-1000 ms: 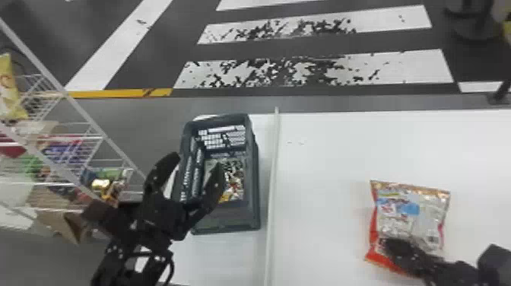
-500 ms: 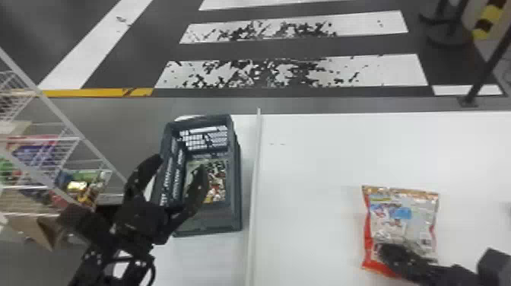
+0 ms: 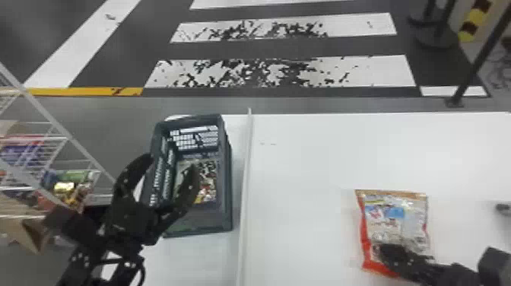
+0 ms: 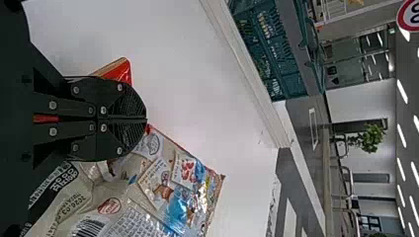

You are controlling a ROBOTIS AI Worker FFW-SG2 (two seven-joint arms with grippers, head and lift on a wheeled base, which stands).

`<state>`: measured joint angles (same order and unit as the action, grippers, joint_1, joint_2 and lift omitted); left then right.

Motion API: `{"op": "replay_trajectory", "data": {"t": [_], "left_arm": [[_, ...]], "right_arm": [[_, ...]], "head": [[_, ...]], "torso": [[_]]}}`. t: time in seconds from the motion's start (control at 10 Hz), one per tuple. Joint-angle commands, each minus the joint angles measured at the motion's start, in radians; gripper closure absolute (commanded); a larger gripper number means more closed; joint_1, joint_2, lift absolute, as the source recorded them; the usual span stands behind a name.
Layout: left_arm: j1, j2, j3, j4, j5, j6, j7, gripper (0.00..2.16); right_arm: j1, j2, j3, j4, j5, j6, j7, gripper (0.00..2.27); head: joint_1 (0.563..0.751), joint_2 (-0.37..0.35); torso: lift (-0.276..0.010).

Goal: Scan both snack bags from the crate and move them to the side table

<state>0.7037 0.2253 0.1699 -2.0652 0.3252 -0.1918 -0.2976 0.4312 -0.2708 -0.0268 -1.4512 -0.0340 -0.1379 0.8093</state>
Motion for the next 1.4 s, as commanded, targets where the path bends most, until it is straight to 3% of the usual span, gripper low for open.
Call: {"op": "replay_trajectory", "data": {"t": [0.0, 0.6, 0.9, 1.3], "left_arm": [[-0.001, 0.0, -0.003, 0.007, 0.0, -0.011, 0.0, 0.07], [-0.001, 0.0, -0.01, 0.005, -0.002, -0.014, -0.005, 0.07], [0.005, 0.002, -0.012, -0.004, -0.006, -0.011, -0.006, 0.07], [0.008, 0.003, -0.009, -0.001, -0.008, -0.014, -0.006, 0.07]], "right_arm": [[0.014, -0.001, -0.015, -0.029, -0.012, 0.005, 0.002, 2.25], [0.044, 0.013, -0.09, -0.113, -0.095, 0.011, -0.03, 2.25], [0.006, 0.016, -0.084, -0.081, -0.087, 0.015, -0.053, 2.25], [-0.048, 0.03, -0.051, 0.028, -0.055, -0.001, -0.078, 2.25]], "head": [[0.695, 0.144], [0.695, 0.099], [0.695, 0.061], [0.695, 0.073]], "torso": [[-0.029], [-0.029], [-0.029], [-0.029]]}}
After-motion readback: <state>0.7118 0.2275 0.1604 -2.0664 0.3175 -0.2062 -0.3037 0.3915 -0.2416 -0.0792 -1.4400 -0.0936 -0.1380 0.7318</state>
